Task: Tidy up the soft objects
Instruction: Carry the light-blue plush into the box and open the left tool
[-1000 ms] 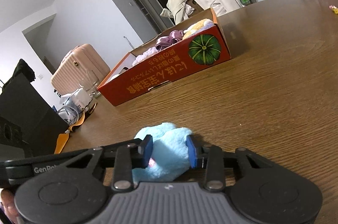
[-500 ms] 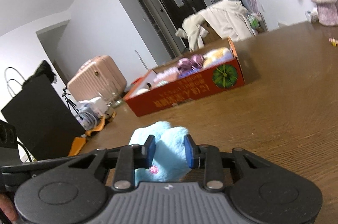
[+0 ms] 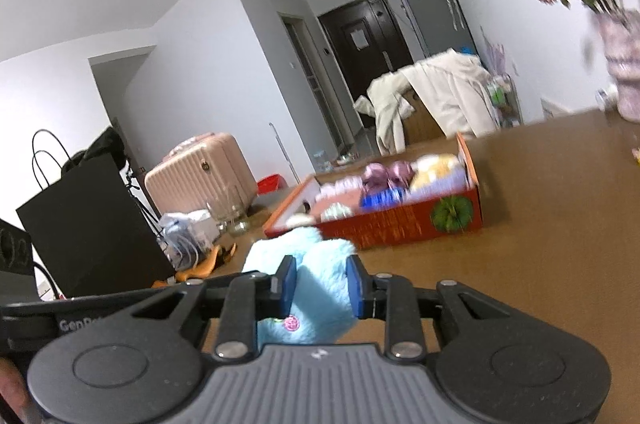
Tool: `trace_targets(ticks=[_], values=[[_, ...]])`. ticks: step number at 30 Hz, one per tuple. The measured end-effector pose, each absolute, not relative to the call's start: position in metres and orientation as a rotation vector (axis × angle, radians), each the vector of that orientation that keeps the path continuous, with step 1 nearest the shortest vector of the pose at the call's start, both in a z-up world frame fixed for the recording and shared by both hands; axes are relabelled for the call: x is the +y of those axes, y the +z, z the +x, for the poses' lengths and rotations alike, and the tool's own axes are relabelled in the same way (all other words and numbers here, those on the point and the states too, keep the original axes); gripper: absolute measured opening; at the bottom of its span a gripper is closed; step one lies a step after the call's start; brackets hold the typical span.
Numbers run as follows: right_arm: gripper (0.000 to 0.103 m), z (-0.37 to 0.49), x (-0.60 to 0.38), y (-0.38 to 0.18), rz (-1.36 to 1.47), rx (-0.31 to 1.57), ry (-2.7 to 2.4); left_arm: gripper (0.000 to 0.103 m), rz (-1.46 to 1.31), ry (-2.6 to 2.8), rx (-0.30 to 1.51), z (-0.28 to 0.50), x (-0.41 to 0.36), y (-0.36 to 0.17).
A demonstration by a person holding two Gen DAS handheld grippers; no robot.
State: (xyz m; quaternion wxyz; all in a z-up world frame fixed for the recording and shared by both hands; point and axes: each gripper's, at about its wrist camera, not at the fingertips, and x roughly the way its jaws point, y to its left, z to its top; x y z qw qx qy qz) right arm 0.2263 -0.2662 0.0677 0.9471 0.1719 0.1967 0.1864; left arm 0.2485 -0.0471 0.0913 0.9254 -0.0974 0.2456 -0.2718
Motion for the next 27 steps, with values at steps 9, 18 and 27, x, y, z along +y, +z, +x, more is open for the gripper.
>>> trace_targets(ticks=[9, 18, 27], values=[[0.022, 0.343, -0.264, 0.129, 0.310, 0.343, 0.400, 0.029, -0.182, -0.547, 0.425, 0.360, -0.048, 0.137], [0.022, 0.476, -0.258, 0.092, 0.328, 0.495, 0.370, 0.029, -0.221, -0.528, 0.601, 0.486, -0.049, 0.095], [0.022, 0.538, -0.252, 0.019, 0.352, 0.701, 0.336, 0.029, -0.191, -0.496, 0.773, 0.540, -0.053, 0.030]])
